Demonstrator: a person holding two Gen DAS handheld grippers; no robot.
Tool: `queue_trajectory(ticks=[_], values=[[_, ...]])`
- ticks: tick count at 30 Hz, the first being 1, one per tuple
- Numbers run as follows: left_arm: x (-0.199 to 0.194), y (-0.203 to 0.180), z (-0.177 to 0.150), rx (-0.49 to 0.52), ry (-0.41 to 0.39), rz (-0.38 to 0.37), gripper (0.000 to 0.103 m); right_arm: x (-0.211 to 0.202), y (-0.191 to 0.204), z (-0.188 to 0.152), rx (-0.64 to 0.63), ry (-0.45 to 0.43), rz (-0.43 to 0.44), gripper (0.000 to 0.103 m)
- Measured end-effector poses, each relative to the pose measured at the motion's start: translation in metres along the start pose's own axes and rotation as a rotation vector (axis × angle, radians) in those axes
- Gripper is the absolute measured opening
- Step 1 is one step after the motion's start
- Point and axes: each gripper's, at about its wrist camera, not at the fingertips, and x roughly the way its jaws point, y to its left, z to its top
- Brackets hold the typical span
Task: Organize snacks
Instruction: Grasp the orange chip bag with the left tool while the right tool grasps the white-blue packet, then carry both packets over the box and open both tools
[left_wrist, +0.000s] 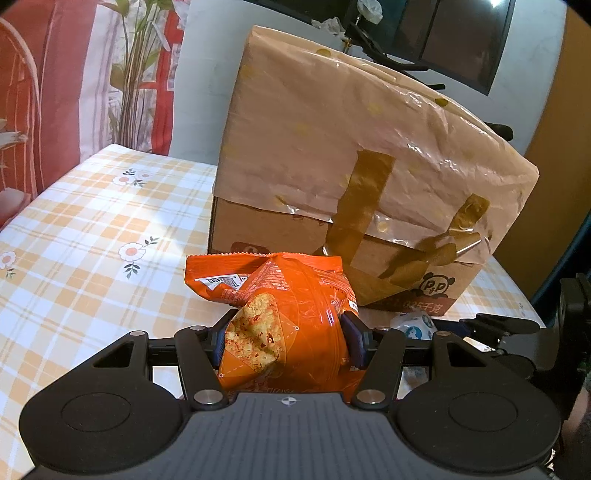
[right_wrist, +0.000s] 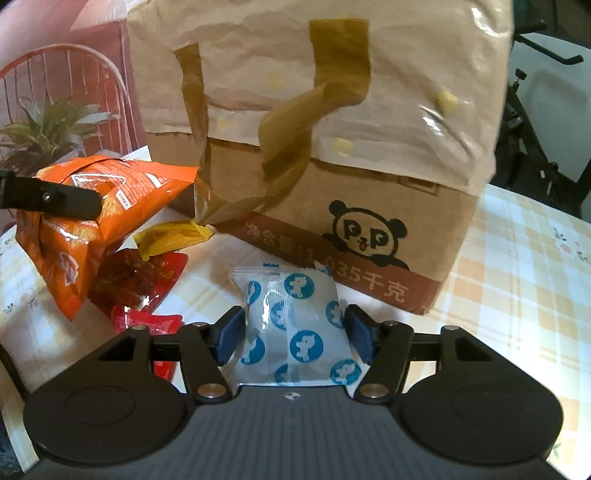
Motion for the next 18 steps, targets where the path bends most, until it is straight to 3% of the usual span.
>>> queue_trajectory(ticks=[4,13,18], values=[[0.0,0.003,0.0,-0.005,0.001,0.005,0.061,0.005,0.001,0.003,0.01,-0.005,-0.019,0.064],[-0.002,0.003,0.0,-0.012,-0.006,0.01,0.061,-0.003,0.006,-0.01,-0.018,-0.04,-0.025,0.05],[-0.006,0.005,0.0,-0.018,-0.022,0.06,0.061,-0.01,0.002,-0.012,0.013,-0.066,-0.036,0.05]])
